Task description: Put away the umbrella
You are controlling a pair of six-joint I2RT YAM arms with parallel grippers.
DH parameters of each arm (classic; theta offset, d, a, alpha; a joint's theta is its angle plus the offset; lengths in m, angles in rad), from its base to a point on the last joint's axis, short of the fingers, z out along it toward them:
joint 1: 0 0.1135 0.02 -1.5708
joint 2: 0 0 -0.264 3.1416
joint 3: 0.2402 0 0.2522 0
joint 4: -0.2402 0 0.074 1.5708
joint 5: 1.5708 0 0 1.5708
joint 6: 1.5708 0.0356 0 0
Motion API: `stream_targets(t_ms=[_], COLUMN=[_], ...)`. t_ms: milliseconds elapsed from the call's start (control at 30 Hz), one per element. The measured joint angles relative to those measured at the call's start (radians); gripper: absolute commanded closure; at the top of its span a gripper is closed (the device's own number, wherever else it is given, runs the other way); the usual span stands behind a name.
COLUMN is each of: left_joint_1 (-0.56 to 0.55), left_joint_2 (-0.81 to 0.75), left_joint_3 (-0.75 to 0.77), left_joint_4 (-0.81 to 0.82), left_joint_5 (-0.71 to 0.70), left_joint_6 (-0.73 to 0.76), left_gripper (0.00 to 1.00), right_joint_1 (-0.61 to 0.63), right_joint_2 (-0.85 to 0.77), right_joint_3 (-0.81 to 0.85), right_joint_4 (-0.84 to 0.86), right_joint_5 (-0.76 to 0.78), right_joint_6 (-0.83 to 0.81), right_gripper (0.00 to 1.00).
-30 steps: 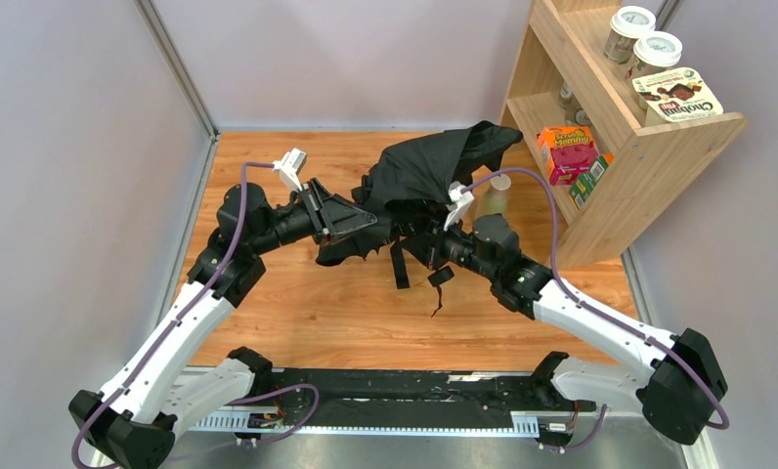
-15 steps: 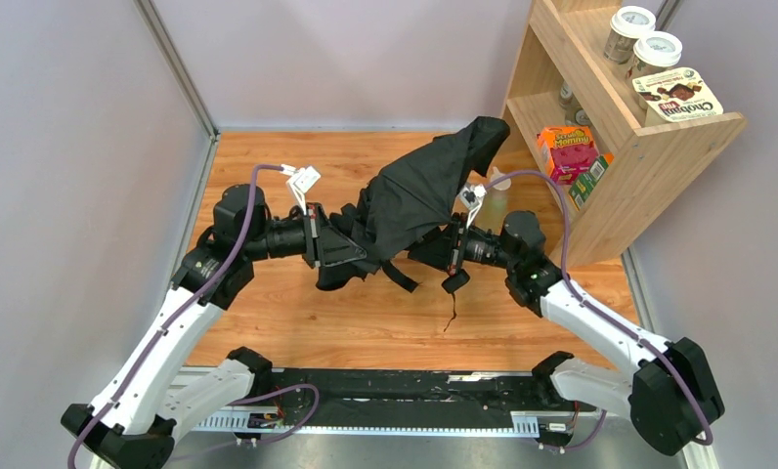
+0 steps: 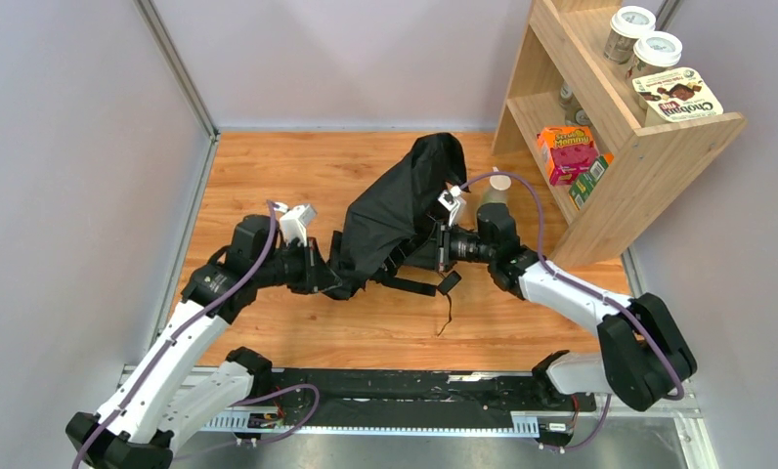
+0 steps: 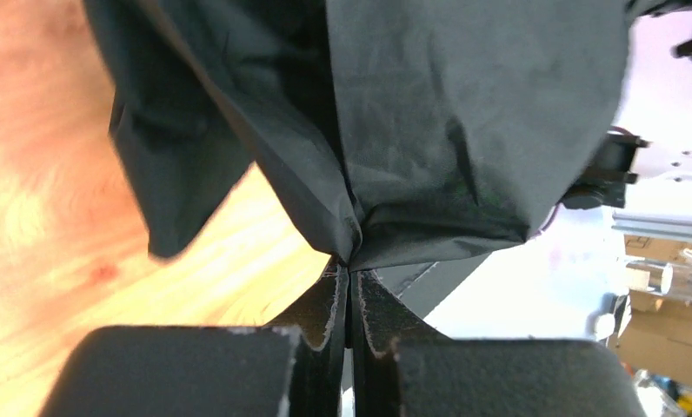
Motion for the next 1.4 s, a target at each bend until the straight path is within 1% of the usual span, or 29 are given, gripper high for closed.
stream_targets(t_ms=[167,200,233,300,333,400,467,533,633,767,833,867,967,1033,1100,1133,1200,1267,1333,1367,1400], left_joint_1=[0.002,0.005,0.007,0.01,0.011,0.013,0.015,0.02,0.025,0.026,0.026,0.026,0.03,0.037,0.04,0.04,0.041,0.041,0.042,0.042,0.042], left_joint_2=[-0.026,-0.026,-0.023,-0.014,-0.008,-0.003,-0.019,-0.054,-0.129,-0.194,-0.198,-0.198,-0.179,-0.156,-0.138,-0.142,-0.175,-0.228,-0.269,-0.286,-0.289], left_joint_3=[-0.143,-0.173,-0.198,-0.232,-0.238,-0.238,-0.237,-0.237,-0.237,-0.26,-0.281,-0.293,-0.301,-0.268,-0.209,-0.179,-0.113,-0.041,0.044,0.096,0.133], left_joint_4=[0.011,0.019,0.019,0.016,0.011,0.003,-0.002,-0.003,0.013,0.109,0.161,0.183,0.183,0.125,0.065,0.042,0.014,0.014,0.028,0.033,0.042], left_joint_5=[-0.05,-0.062,-0.076,-0.121,-0.15,-0.209,-0.262,-0.29,-0.275,-0.194,-0.164,-0.155,-0.154,-0.153,-0.143,-0.134,-0.103,-0.05,0.022,0.06,0.087], left_joint_6=[-0.052,-0.062,-0.072,-0.084,-0.089,-0.09,-0.098,-0.108,-0.134,-0.205,-0.243,-0.262,-0.281,-0.259,-0.219,-0.2,-0.171,-0.15,-0.137,-0.129,-0.123], left_gripper=[0.87,0.81,0.79,0.69,0.54,0.39,0.3,0.27,0.27,0.26,0.37,0.53,0.71,0.78,0.79,0.77,0.72,0.71,0.74,0.79,0.82], right_joint_1=[0.031,0.042,0.053,0.068,0.074,0.079,0.078,0.078,0.078,0.078,0.078,0.078,0.078,0.075,0.069,0.066,0.058,0.054,0.051,0.05,0.047], right_joint_2=[0.071,0.091,0.114,0.155,0.175,0.203,0.212,0.213,0.213,0.213,0.211,0.209,0.187,0.164,0.138,0.127,0.096,0.07,0.055,0.054,0.054], right_joint_3=[0.007,0.007,0.007,0.007,0.007,0.006,0.006,0.006,0.006,0.006,0.006,0.006,0.003,0.002,-0.001,-0.002,-0.002,0.008,0.043,0.062,0.088], right_joint_4=[-0.022,-0.023,-0.02,-0.011,-0.004,0.005,0.014,0.021,0.024,0.03,0.034,0.038,0.065,0.098,0.156,0.181,0.26,0.322,0.377,0.402,0.437], right_joint_5=[0.063,0.074,0.084,0.098,0.106,0.117,0.129,0.135,0.137,0.135,0.131,0.128,0.114,0.106,0.098,0.096,0.094,0.088,0.08,0.076,0.068], right_joint_6=[-0.057,-0.065,-0.069,-0.075,-0.076,-0.076,-0.075,-0.075,-0.075,-0.067,-0.06,-0.055,-0.039,-0.032,-0.029,-0.027,-0.025,-0.026,-0.024,-0.021,-0.014], right_gripper=[1.0,1.0,1.0,1.0,1.0,1.0,1.0,1.0,1.0,1.0,1.0,1.0,1.0,1.0,1.0,1.0,1.0,1.0,1.0,1.0,1.0])
